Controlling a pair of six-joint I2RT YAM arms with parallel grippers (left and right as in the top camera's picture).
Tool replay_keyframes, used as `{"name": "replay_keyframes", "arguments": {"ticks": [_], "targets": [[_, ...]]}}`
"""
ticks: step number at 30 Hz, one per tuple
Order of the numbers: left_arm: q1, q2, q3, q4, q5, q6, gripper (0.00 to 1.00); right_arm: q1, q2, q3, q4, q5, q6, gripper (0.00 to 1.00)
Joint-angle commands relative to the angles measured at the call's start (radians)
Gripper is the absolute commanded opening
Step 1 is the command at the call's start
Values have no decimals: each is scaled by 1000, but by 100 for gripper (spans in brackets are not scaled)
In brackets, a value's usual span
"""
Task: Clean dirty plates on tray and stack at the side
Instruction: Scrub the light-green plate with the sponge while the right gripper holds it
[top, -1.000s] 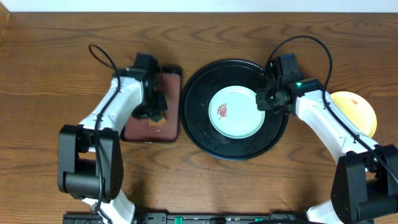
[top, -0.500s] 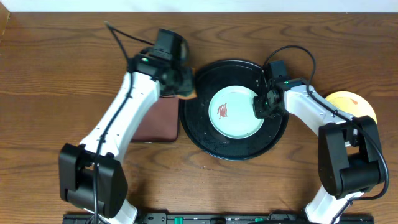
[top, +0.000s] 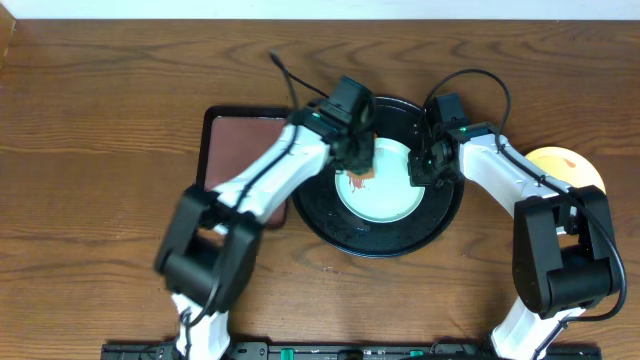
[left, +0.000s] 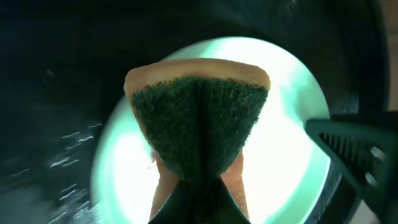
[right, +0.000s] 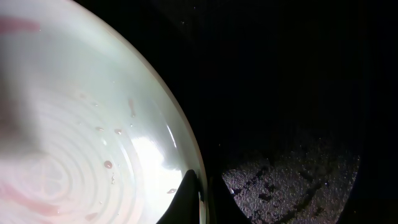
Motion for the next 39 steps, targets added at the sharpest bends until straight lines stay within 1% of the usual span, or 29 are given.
{"name": "replay_keyframes", "arguments": {"ticks": [1, 3, 5, 7, 9, 12, 17, 19, 21, 24, 27, 30, 32, 35, 39], "targets": [[-36, 57, 8, 51, 54, -102, 8, 1, 32, -4, -8, 21, -8, 1], [-52, 93, 8, 92, 82, -160, 7, 1, 32, -4, -9, 21, -8, 1], [-67, 127, 8, 142, 128, -163, 7, 1, 32, -4, -11, 21, -8, 1], [-76, 158, 8, 160, 127, -162, 8, 2, 32, -3, -12, 21, -8, 1], [-71, 175, 8, 143, 71, -160, 7, 4, 32, -4, -13, 20, -8, 1], [-41, 172, 9, 73, -126, -154, 7, 6, 32, -3, -14, 20, -8, 1], [24, 172, 9, -34, -336, -77, 8, 11, 32, -3, -14, 20, -8, 1], [41, 172, 9, -75, -386, -55, 7, 11, 32, -3, -14, 20, -8, 1], [49, 172, 9, -105, -400, -45, 7, 11, 32, -4, -15, 20, -8, 1], [40, 172, 9, -115, -388, -45, 7, 11, 32, -4, -16, 20, -7, 1], [18, 172, 8, -100, -290, -63, 8, 11, 32, -4, -16, 20, -7, 1], [-10, 172, 8, -49, -106, -168, 7, 11, 32, -4, -16, 20, -7, 1], [-31, 174, 8, -2, -19, -230, 7, 11, 32, -3, -16, 20, -7, 1], [-70, 175, 8, 62, 46, -314, 8, 11, 32, -3, -16, 20, -7, 1], [-116, 175, 8, 80, 81, -347, 7, 11, 32, -3, -16, 20, -7, 1]]}}
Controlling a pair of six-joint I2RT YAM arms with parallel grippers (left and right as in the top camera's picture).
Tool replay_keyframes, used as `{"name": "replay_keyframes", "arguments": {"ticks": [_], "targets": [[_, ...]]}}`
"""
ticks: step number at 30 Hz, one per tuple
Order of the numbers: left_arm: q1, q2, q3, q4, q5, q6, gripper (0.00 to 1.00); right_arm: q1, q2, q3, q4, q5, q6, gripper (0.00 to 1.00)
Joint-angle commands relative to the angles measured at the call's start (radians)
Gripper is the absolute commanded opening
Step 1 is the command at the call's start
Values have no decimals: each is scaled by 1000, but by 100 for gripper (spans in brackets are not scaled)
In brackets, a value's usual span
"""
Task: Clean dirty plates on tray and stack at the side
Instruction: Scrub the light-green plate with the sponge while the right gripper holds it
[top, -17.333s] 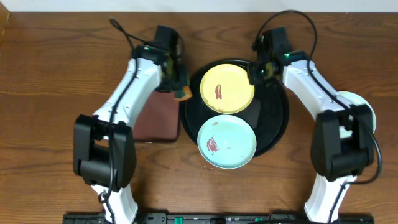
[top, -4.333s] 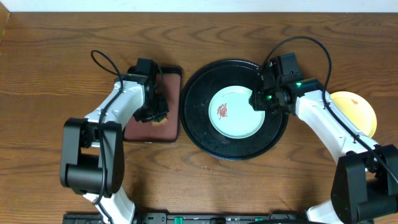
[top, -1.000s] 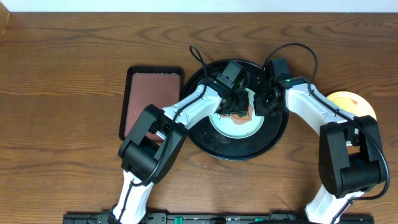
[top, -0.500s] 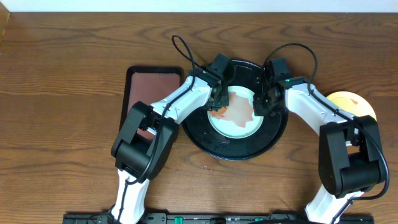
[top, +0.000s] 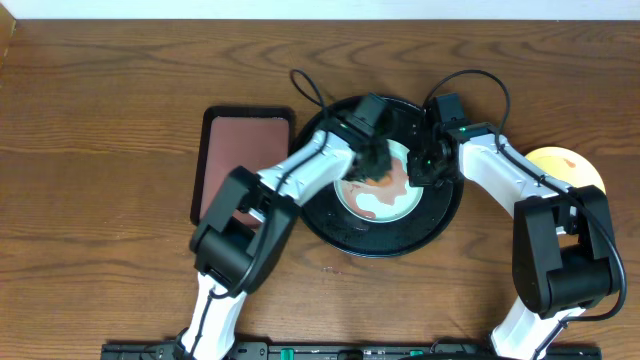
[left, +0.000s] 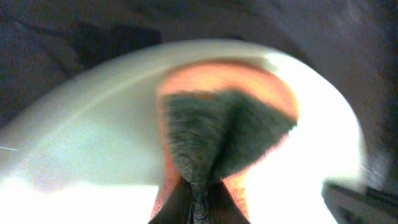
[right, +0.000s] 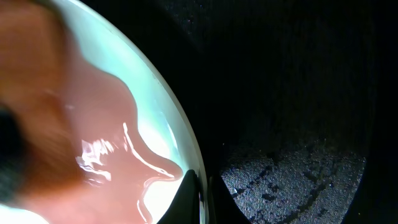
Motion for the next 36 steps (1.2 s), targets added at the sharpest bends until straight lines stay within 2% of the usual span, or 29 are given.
{"name": "replay_keyframes", "arguments": {"ticks": [1, 10, 15, 19, 21, 27, 30, 36], "targets": [[-54, 37, -26, -15, 110, -78, 7, 10, 31, -5, -11, 33, -7, 1], [19, 37, -26, -197, 80, -64, 8, 10, 31, -5, -10, 29, -7, 1], [106, 36, -26, -294, -133, 27, 8, 10, 31, -5, -10, 29, -7, 1], [129, 36, -26, -295, -278, 87, 7, 10, 31, -5, -10, 29, -7, 1], [126, 36, -26, -274, -330, 86, 8, 10, 31, -5, -10, 29, -8, 1], [83, 37, -26, -113, -333, 92, 7, 10, 31, -5, -10, 29, -8, 1], [53, 37, -26, -37, -329, 56, 7, 10, 31, -5, -10, 29, -8, 1], [5, 55, -26, 78, -167, -51, 7, 11, 31, -5, -6, 29, -8, 1]]}}
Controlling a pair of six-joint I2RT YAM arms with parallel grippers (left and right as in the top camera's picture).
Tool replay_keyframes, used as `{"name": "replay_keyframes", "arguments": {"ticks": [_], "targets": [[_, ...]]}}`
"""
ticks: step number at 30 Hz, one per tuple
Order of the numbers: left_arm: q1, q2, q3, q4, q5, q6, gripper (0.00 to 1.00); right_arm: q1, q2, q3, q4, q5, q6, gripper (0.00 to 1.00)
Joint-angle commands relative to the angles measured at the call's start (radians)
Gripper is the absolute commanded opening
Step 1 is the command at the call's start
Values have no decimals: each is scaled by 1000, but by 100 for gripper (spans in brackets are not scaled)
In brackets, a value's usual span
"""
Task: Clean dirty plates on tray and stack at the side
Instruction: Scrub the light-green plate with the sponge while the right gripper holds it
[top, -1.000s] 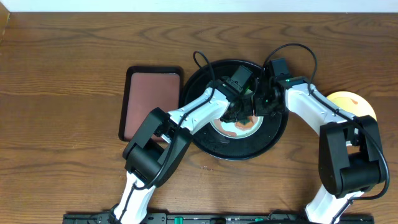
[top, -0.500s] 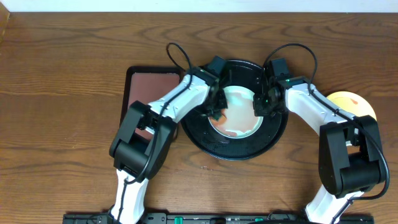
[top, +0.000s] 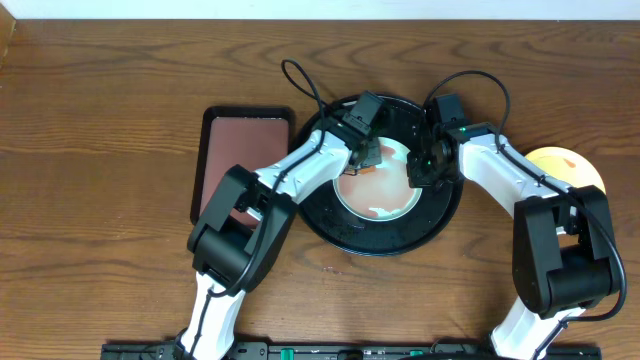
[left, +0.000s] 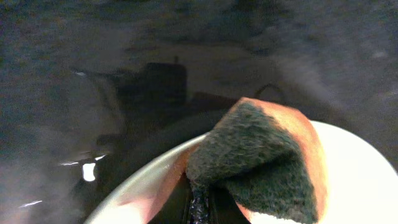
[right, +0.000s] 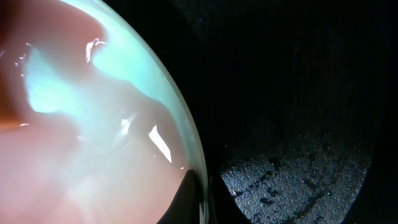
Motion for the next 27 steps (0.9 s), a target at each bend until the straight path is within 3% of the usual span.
{"name": "replay_keyframes", "arguments": {"ticks": [1, 7, 15, 22, 27], "targets": [[-23, 62, -17, 45, 90, -96, 7, 11, 31, -5, 3, 40, -8, 1], [-32, 117, -17, 95, 257, -129, 8, 11, 31, -5, 2, 40, -8, 1], [-10, 95, -17, -103, 271, -32, 7, 11, 31, -5, 0, 40, -8, 1], [75, 14, -17, -357, 131, -2, 7, 11, 31, -5, -1, 40, -8, 1], [122, -76, -17, -447, -84, 26, 7, 11, 31, -5, -1, 40, -8, 1]]}}
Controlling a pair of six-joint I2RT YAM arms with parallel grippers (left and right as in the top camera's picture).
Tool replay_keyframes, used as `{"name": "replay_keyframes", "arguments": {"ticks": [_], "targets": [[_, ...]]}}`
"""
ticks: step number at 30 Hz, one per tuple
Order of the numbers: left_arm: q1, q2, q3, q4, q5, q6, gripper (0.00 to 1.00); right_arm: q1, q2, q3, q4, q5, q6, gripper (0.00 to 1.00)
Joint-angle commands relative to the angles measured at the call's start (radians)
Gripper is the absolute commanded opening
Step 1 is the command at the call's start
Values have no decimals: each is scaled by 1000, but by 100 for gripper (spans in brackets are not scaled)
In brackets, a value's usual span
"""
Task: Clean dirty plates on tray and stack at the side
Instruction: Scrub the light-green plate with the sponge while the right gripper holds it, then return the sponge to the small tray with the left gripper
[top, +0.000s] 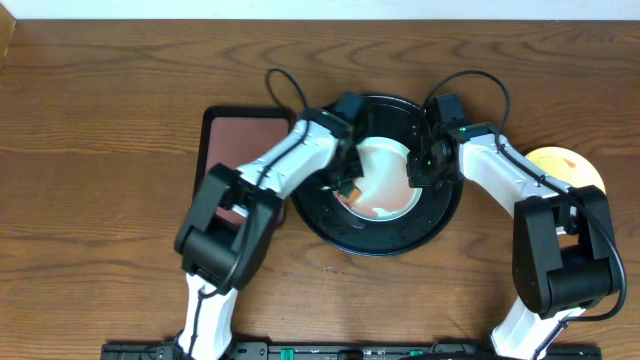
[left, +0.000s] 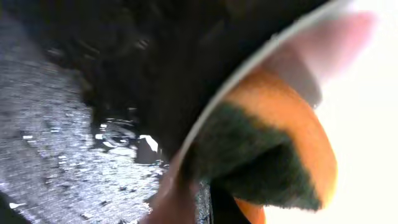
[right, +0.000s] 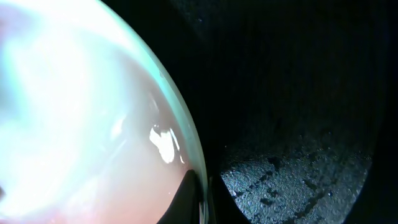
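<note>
A pale green plate smeared with pinkish-red liquid lies in the round black tray. My left gripper is shut on an orange sponge with a dark green scouring face, pressed at the plate's left rim. My right gripper is shut on the plate's right rim, one finger inside and one outside. The plate surface shows a pink film.
A dark red rectangular tray lies left of the black tray. A yellow plate sits at the right table edge, partly under my right arm. The black tray floor is wet. Cables loop above the tray.
My left gripper with the sponge has moved from the plate's upper left edge down to its left rim. The pink film now covers more of the plate. The right gripper has not moved.
The sponge first sat on the mostly clean-looking green plate near its upper left. Then it was nearer the centre with red liquid spread across the plate. Then it was at the upper edge, and now at the left rim. The right gripper held the rim throughout.
</note>
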Motion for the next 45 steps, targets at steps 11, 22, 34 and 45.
{"name": "replay_keyframes", "arguments": {"ticks": [11, 22, 34, 45], "targets": [[68, -359, -35, -52, -331, 98, 8, 11, 31, -5, -3, 50, -8, 1], [273, -437, -96, -181, -331, 243, 8, 11, 31, -5, -3, 49, -8, 1], [359, -384, -300, -14, -312, 367, 16, 11, 31, -5, -3, 23, -16, 1], [364, -597, -155, -216, -312, 377, 67, 11, 27, -1, 43, -44, -16, 1]]}}
